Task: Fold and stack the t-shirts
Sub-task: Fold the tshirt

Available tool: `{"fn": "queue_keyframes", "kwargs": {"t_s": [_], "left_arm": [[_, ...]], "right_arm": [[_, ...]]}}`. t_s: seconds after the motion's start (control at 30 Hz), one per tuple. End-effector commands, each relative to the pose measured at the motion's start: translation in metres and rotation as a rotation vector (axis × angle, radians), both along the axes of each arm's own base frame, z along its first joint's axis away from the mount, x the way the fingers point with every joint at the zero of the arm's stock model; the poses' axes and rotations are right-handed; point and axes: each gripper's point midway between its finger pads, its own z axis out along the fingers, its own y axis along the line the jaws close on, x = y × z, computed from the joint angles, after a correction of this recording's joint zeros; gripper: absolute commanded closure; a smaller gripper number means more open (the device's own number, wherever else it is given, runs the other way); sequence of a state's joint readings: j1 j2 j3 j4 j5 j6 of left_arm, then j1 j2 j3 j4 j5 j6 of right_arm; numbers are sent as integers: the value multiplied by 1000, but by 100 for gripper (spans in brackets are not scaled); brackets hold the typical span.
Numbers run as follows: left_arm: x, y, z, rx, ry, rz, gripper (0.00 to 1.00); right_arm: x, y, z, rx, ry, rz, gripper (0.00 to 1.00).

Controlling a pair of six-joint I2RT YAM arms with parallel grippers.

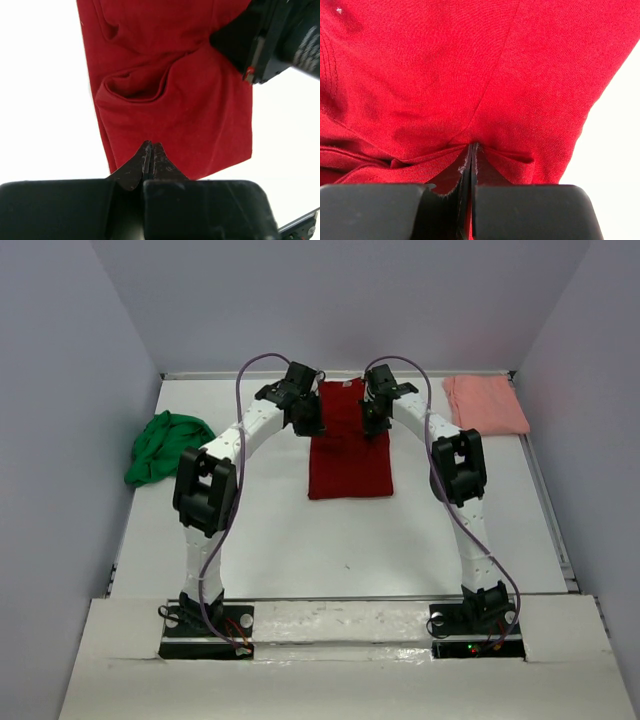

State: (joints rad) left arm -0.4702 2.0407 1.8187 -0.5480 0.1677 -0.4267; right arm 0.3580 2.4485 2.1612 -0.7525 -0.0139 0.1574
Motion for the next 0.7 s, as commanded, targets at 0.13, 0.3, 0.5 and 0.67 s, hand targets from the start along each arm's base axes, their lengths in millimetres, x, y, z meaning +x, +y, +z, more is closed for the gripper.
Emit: {"fn": "queue_keyframes", "kwargs": {"t_s": [0.13,0.3,0.5,0.67], "left_arm": [[-12,-20,-32,-17,57,-51,100],[1,-28,-42,-20,65,-48,100],[24,-31,-52,0,66,-41,100],[40,-26,-68,11,79,-21,100]], "right_arm": [[-3,-17,-18,-40,41,-27,100],[-8,-19,-22,-44,53,-20,100],[-7,-18,-19,-44,45,-17,100],[-11,-11,-17,-4,59,-4,100]]}}
